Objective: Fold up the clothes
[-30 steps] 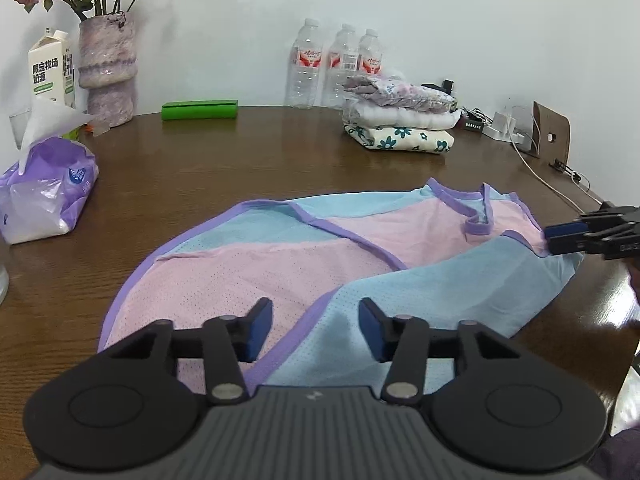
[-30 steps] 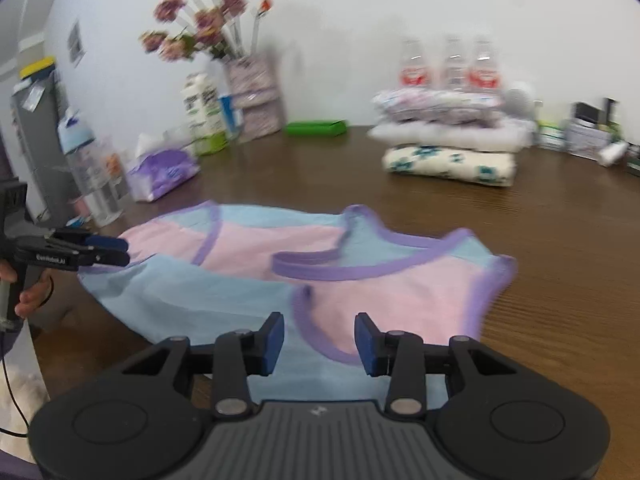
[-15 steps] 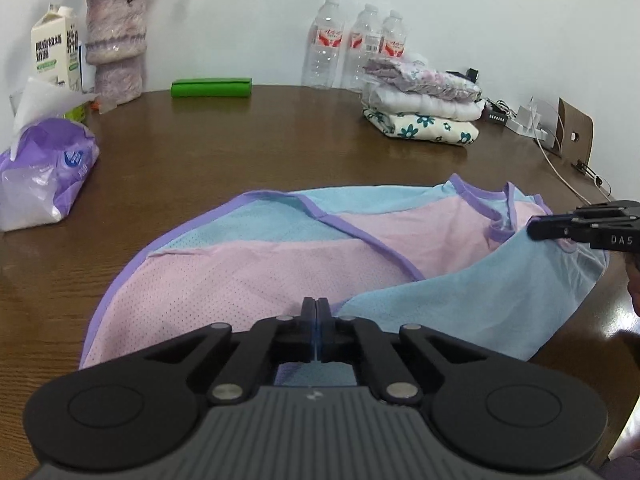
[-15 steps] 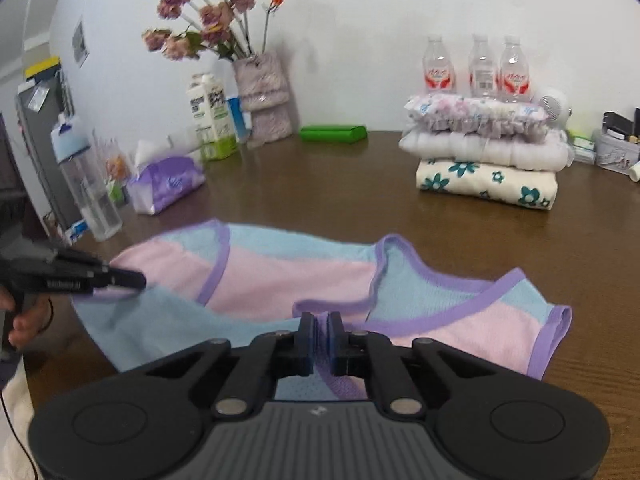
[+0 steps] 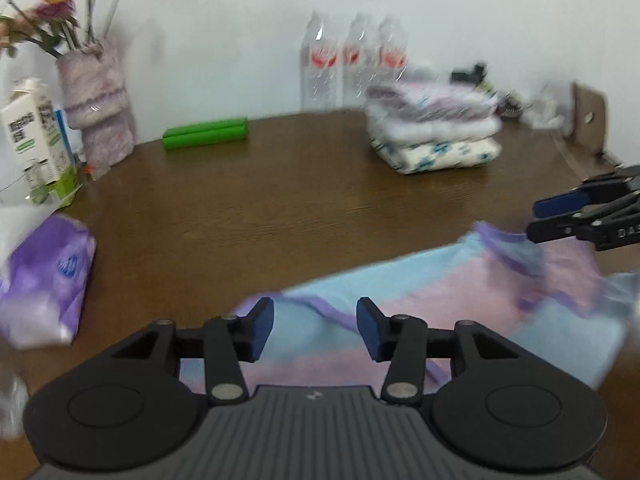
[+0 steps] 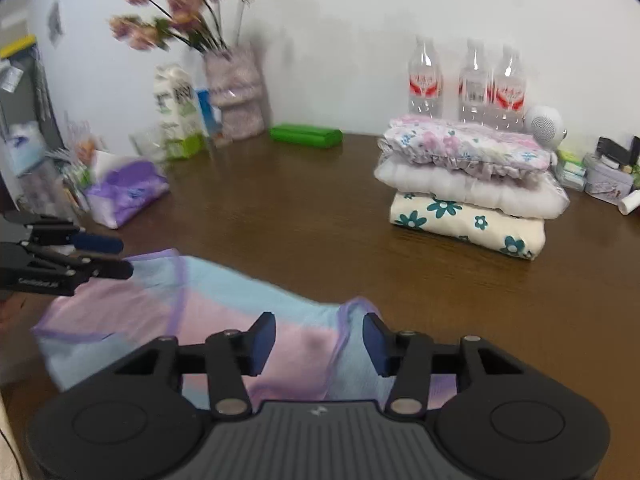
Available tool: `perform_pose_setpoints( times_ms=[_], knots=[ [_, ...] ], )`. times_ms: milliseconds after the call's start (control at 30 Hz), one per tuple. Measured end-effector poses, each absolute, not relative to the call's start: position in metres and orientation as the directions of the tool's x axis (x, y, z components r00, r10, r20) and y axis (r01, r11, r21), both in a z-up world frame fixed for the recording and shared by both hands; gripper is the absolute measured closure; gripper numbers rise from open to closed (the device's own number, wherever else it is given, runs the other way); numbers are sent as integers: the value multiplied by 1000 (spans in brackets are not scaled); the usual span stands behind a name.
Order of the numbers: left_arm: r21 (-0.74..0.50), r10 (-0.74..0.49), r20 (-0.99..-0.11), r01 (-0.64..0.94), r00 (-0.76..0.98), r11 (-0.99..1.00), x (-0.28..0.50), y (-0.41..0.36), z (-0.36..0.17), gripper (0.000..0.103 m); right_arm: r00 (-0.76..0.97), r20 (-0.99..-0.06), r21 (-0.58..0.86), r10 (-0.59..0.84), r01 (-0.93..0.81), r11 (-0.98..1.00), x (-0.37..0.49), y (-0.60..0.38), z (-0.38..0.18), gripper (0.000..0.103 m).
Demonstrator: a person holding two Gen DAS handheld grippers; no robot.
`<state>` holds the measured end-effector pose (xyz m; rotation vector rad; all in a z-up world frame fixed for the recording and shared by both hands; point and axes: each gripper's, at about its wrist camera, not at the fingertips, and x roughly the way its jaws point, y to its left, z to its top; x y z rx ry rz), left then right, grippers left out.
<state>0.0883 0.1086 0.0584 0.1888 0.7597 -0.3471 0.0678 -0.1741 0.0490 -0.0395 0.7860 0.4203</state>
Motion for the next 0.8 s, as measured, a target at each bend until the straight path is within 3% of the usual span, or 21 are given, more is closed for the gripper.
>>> perform_pose_setpoints(
  times_ms=[133, 167, 300, 400, 433, 467, 533, 700, 800],
  knots=[
    [53, -197, -751, 355, 630, 933, 124, 107, 36, 53, 576, -745, 143, 337, -356, 924, 112, -167, 33, 60],
    [44, -203, -755, 356, 623, 933, 126, 109, 31, 57, 565, -750, 156, 344, -354, 922, 117, -166, 28, 60],
    [-6, -220, -747, 325, 627, 946, 126, 124, 24, 71, 553, -772, 121, 314, -357, 926, 115, -164, 13, 83],
    [-22, -240, -749, 339, 617, 940, 126, 130, 24, 75, 565, -761, 127, 318, -351, 928, 112, -171, 8, 93],
    [-17, -240, -753, 348, 612, 937, 127, 128, 26, 81, 565, -761, 132, 319, -347, 929, 114, -172, 8, 98],
    [-12, -241, -758, 356, 607, 934, 128, 127, 27, 89, 559, -763, 134, 325, -355, 925, 115, -171, 7, 99],
    [0, -244, -762, 376, 600, 927, 127, 124, 29, 96, 568, -759, 108, 318, -371, 922, 112, -167, 7, 101],
    [33, -233, -711, 362, 664, 932, 99, 122, 45, 98, 645, -688, 67, 332, -399, 914, 81, -164, 29, 102],
    [37, -240, -656, 349, 716, 937, 42, 121, 57, 98, 684, -637, 50, 357, -425, 904, 31, -172, 45, 102]
  ],
)
